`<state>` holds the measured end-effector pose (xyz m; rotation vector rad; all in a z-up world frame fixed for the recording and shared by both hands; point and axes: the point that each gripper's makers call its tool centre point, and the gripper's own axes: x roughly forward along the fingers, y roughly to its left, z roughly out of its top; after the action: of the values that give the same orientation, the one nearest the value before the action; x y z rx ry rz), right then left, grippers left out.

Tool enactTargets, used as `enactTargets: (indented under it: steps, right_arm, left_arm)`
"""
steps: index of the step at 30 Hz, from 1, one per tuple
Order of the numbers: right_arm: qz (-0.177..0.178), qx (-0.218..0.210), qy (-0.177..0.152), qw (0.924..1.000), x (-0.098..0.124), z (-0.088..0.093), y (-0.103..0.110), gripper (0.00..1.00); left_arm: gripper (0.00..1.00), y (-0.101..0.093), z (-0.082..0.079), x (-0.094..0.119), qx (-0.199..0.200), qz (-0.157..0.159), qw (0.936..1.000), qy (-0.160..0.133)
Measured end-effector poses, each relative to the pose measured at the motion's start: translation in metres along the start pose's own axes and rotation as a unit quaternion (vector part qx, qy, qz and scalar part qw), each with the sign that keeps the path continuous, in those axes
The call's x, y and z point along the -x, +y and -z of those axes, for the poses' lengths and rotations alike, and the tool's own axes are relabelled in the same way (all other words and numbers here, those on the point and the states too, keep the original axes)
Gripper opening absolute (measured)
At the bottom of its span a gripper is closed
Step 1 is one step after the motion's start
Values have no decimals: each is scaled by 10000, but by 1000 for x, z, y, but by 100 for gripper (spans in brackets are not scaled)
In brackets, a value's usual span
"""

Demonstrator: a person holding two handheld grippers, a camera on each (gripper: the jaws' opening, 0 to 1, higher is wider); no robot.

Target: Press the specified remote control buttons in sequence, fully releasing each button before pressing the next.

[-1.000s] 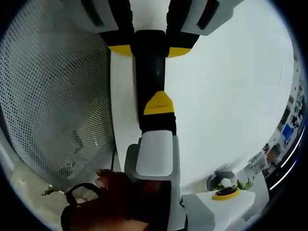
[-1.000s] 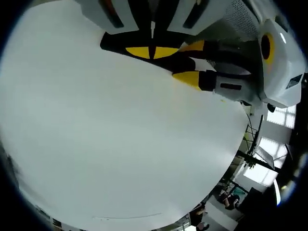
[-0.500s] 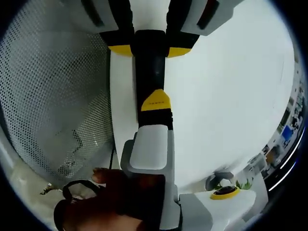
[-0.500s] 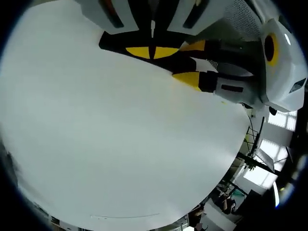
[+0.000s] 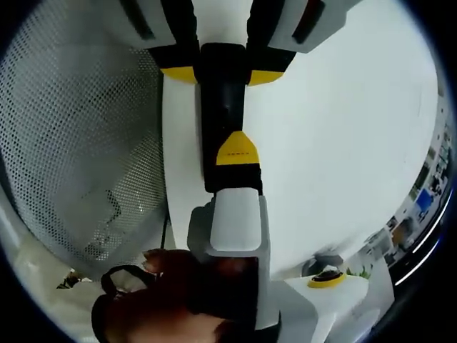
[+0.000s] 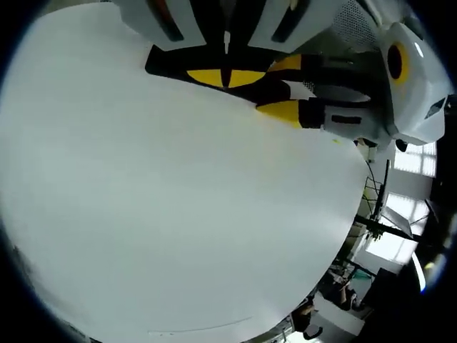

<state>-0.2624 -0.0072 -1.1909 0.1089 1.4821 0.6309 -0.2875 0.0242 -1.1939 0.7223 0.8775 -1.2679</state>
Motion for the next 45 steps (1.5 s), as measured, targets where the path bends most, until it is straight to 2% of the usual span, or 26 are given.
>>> enactTargets:
  steps: [15,24,45]
  right_arm:
    - [-39,-172,-416,9990,12,3,-2,0]
    - [-98,-133,-330,9993,11,13,3,0]
    - [81,117,-245,9996,5,12,2,0]
  left_arm:
    - [24,-1,0,0,-11,14,10000,21]
    - [24,0,0,0,-22,1,10000,3]
    - [24,-1,0,0,-42,10,10000,-1]
